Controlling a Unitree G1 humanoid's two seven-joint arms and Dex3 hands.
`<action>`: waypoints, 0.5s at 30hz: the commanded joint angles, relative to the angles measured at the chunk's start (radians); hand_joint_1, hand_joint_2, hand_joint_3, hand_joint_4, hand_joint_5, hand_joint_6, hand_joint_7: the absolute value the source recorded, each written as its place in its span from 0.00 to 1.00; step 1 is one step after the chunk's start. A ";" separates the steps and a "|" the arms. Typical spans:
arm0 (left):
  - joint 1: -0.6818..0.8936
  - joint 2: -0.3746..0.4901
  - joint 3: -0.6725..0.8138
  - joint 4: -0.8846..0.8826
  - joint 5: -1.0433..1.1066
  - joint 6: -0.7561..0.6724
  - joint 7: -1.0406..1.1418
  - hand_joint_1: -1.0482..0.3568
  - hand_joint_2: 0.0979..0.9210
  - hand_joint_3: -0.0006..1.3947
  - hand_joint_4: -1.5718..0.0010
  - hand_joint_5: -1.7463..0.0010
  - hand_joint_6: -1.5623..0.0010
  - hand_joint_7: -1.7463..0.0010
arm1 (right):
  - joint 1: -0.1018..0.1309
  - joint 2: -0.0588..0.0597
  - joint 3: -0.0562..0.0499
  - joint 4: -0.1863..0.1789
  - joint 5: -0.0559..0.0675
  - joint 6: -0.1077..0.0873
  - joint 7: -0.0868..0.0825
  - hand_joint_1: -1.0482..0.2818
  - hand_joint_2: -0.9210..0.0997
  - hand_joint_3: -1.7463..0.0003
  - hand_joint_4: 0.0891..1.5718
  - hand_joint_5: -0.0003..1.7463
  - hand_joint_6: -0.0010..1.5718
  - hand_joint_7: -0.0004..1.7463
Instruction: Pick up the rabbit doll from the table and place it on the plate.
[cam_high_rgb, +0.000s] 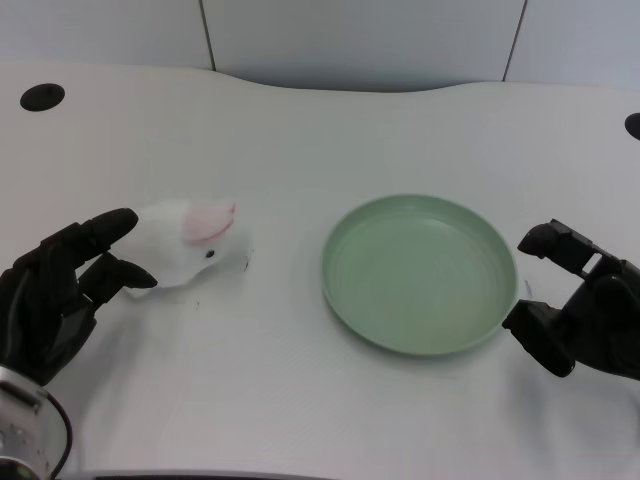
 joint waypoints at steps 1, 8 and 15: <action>-0.003 0.019 -0.002 0.004 0.005 0.000 -0.002 0.07 1.00 0.42 0.74 0.09 0.38 0.93 | 0.001 -0.017 0.001 0.005 -0.004 -0.002 0.002 0.23 0.00 0.90 0.51 1.00 0.46 0.77; -0.002 0.019 -0.002 0.004 0.005 0.000 -0.002 0.07 1.00 0.43 0.75 0.09 0.38 0.93 | 0.001 -0.017 0.000 0.005 -0.004 0.003 0.000 0.23 0.00 0.90 0.51 1.00 0.46 0.77; -0.002 0.019 -0.002 0.004 0.005 0.000 -0.002 0.07 1.00 0.43 0.75 0.08 0.38 0.93 | 0.001 -0.017 0.000 0.005 -0.004 0.003 0.000 0.23 0.00 0.90 0.51 1.00 0.46 0.77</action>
